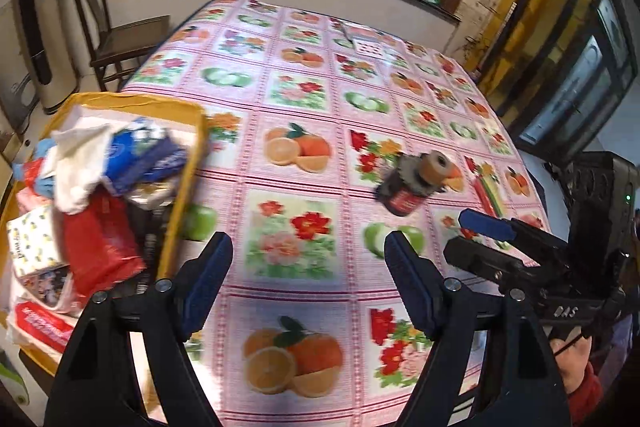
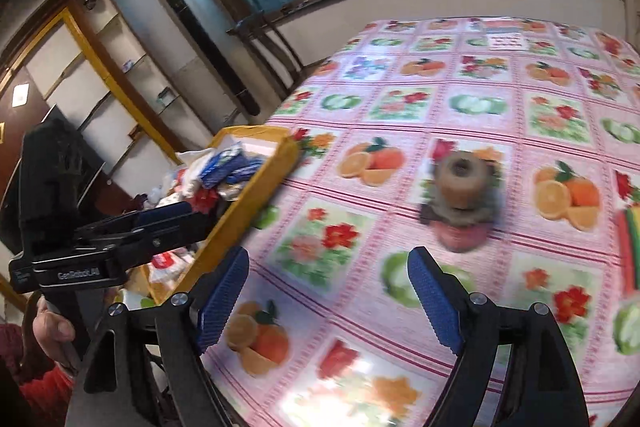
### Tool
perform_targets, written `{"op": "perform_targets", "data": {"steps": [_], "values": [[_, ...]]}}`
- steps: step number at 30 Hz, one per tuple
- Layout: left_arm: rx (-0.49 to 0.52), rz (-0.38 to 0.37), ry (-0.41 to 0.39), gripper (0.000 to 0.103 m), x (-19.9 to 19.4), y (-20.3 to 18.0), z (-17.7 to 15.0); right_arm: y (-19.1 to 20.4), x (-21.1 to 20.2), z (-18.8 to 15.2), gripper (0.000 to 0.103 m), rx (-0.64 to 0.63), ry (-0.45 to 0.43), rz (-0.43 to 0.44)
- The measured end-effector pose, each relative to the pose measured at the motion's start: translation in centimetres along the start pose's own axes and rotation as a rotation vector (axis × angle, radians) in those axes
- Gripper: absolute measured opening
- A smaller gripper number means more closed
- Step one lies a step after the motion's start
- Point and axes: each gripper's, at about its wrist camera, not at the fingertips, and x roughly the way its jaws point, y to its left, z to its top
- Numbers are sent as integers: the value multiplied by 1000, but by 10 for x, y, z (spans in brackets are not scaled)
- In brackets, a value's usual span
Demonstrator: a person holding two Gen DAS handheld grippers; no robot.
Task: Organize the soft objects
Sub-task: 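Grasp the striped sponge pack with the left tool while the right tool grasps the red plastic bag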
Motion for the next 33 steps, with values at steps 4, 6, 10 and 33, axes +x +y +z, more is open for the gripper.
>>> {"op": "perform_targets", "data": {"steps": [4, 6, 10, 33], "values": [[78, -80, 69, 78, 27, -66, 1, -79, -46, -18, 87, 99, -11, -181], [104, -114, 95, 78, 42, -99, 3, -115, -71, -28, 88, 146, -21, -302], [139, -165, 156, 78, 82, -150, 11, -175, -108, -44, 90, 257, -31, -499], [155, -87, 331, 83, 242, -225, 30, -236, -83, -62, 83, 236, 59, -671]]}}
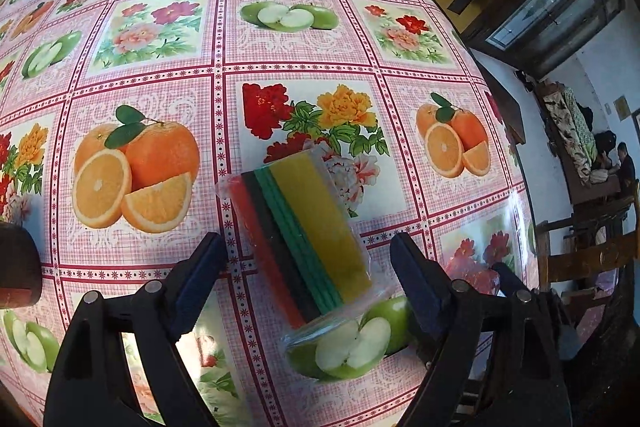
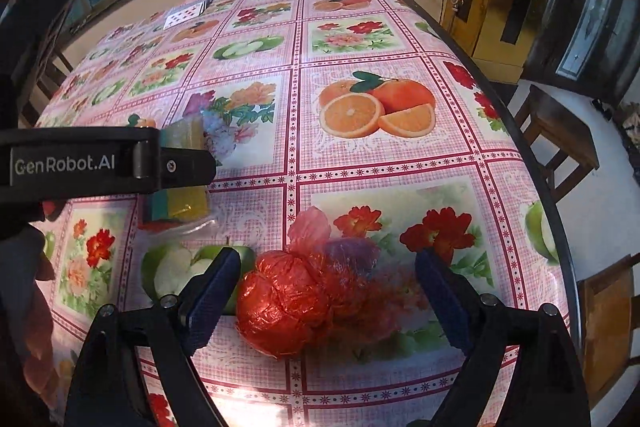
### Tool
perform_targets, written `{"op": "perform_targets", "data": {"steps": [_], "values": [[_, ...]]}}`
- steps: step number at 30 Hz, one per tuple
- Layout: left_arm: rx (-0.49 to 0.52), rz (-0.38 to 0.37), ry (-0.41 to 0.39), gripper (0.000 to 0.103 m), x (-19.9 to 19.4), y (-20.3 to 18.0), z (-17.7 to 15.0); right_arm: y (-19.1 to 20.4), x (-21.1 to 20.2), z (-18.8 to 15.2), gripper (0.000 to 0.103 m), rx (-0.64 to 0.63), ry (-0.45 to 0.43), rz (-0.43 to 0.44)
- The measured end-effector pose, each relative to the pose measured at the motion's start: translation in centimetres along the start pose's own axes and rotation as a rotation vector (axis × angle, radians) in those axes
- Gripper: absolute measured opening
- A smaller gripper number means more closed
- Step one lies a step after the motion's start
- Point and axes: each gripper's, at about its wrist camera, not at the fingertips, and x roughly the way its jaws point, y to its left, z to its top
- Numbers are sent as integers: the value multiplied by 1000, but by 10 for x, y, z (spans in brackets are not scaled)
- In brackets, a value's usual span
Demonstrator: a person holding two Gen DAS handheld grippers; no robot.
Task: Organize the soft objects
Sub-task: 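Grasp the striped sponge pack with the left tool while the right tool grasps the red plastic bag, then carry the sponge pack and red plastic bag into the box and release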
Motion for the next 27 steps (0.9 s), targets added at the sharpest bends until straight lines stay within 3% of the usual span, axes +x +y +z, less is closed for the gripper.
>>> {"op": "perform_targets", "data": {"steps": [2, 5, 7, 12, 17, 27], "values": [[32, 30, -10, 73, -3, -1, -4, 1, -3, -3, 73, -33, -23, -19], [20, 35, -9, 42, -9, 8, -3, -5, -6, 1, 56, -34, -26, -13], [5, 5, 10, 35, -10, 15, -1, -8, -6, 3, 54, -32, -25, 4], [10, -23, 6, 28, -22, 23, -15, -22, -14, 2, 50, 60, -35, 151], [15, -69, -19, 26, -45, 36, -33, -19, -27, -6, 50, 98, -35, 239], [10, -163, -40, 26, -83, 59, -65, 24, -72, -11, 51, 38, -83, 300]]}}
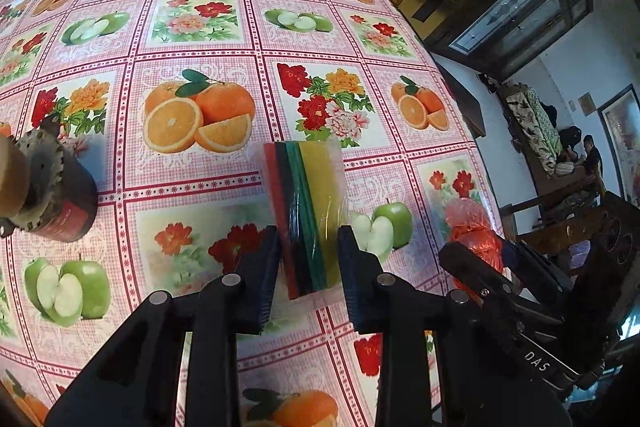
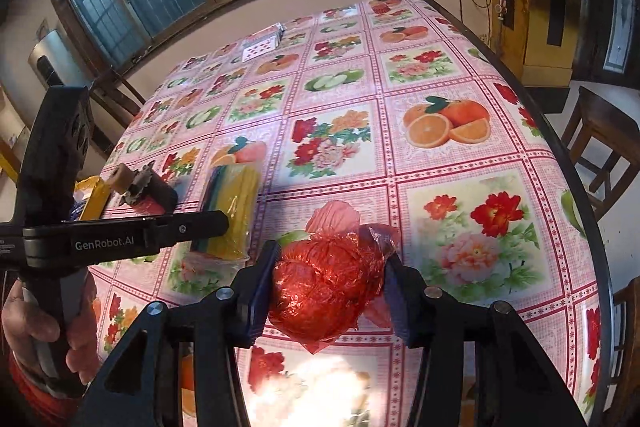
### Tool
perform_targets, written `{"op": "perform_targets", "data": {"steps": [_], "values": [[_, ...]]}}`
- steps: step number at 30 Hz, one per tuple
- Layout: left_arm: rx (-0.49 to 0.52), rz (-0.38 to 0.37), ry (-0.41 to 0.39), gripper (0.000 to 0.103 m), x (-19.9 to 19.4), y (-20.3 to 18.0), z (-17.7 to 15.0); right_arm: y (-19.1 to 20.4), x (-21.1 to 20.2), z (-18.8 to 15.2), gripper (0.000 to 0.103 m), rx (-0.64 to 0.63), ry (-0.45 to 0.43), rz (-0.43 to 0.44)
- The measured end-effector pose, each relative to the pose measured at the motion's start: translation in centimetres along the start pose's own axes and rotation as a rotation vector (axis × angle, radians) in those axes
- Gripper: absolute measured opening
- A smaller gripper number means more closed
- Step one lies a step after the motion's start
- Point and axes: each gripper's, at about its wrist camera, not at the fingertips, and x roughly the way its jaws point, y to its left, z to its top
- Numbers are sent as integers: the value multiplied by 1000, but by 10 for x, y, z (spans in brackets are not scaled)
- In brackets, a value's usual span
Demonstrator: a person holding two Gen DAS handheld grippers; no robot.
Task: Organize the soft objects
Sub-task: 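Carry the sponge pack and red plastic bag into the box and release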
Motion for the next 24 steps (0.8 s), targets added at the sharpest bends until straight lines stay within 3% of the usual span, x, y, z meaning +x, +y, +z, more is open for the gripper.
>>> {"op": "perform_targets", "data": {"steps": [5, 9, 13, 18, 24], "values": [[14, -52, -67, 26, -51, 5, -24, 49, -16, 4, 51, -89, -22, 50], [-11, -35, -138, 26, -100, 36, -36, 108, -18, 10, 52, -178, -26, 143], [-97, 63, -229, 26, -155, 99, -49, 183, -2, 15, 52, -281, -3, 251], [-277, 202, -332, 26, -211, 197, -74, 288, 35, 26, 52, -377, 59, 394], [-427, 312, -357, 26, -240, 279, -123, 401, 85, 26, 52, -473, 112, 495]]}}
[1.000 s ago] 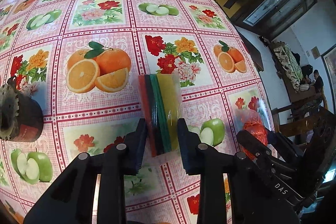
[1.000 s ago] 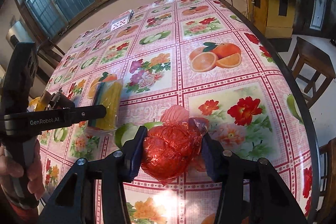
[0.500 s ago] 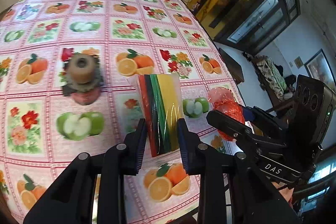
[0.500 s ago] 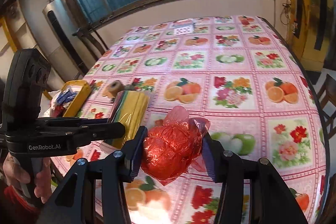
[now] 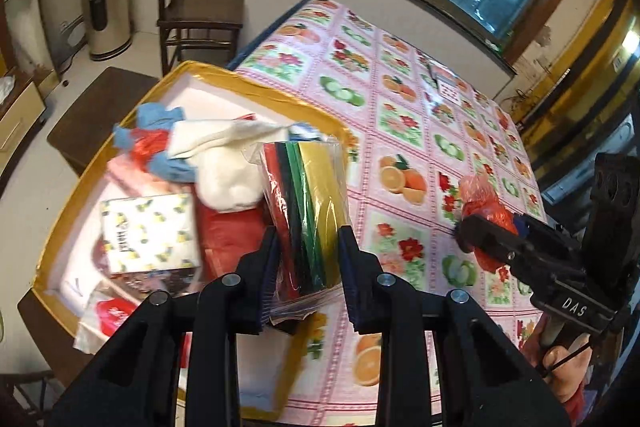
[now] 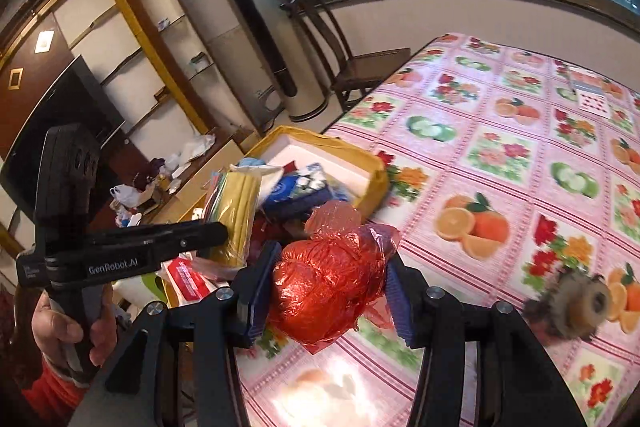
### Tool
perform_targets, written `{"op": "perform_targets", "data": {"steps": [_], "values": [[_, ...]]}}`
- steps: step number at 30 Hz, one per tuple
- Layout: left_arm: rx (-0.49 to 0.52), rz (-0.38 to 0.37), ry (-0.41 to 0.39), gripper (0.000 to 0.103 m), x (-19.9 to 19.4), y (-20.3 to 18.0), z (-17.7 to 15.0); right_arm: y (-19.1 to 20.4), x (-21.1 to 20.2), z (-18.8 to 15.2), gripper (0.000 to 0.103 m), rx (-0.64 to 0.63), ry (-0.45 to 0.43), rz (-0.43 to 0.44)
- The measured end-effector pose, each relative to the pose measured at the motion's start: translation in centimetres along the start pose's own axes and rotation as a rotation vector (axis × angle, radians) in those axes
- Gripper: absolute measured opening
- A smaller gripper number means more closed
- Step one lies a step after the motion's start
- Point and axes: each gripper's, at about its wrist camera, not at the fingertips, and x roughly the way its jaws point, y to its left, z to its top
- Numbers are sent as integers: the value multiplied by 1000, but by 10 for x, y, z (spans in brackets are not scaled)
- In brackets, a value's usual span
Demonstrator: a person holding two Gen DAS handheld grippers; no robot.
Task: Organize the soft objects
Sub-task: 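Carry the sponge pack and red plastic bag into the box and release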
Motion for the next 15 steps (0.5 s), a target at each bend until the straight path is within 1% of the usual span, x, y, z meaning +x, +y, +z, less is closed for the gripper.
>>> {"op": "perform_targets", "data": {"steps": [3, 6, 8, 10, 13, 15], "values": [[-37, 22, 27, 26, 6, 28, -10, 30, 41, 8, 52, -41, 38, 39], [-60, 31, 39, 26, 11, 42, -18, 55, 76, 9, 52, -86, 76, 40], [-56, 48, 35, 26, 10, 50, -20, 66, 93, 8, 52, -107, 95, 26], [-48, 69, 25, 26, 10, 52, -23, 72, 101, 6, 52, -126, 100, 14], [-45, 74, 17, 26, 12, 58, -27, 76, 111, 6, 52, -127, 118, 26], [-44, 83, 8, 27, 12, 59, -30, 79, 117, 5, 53, -137, 126, 15]]}}
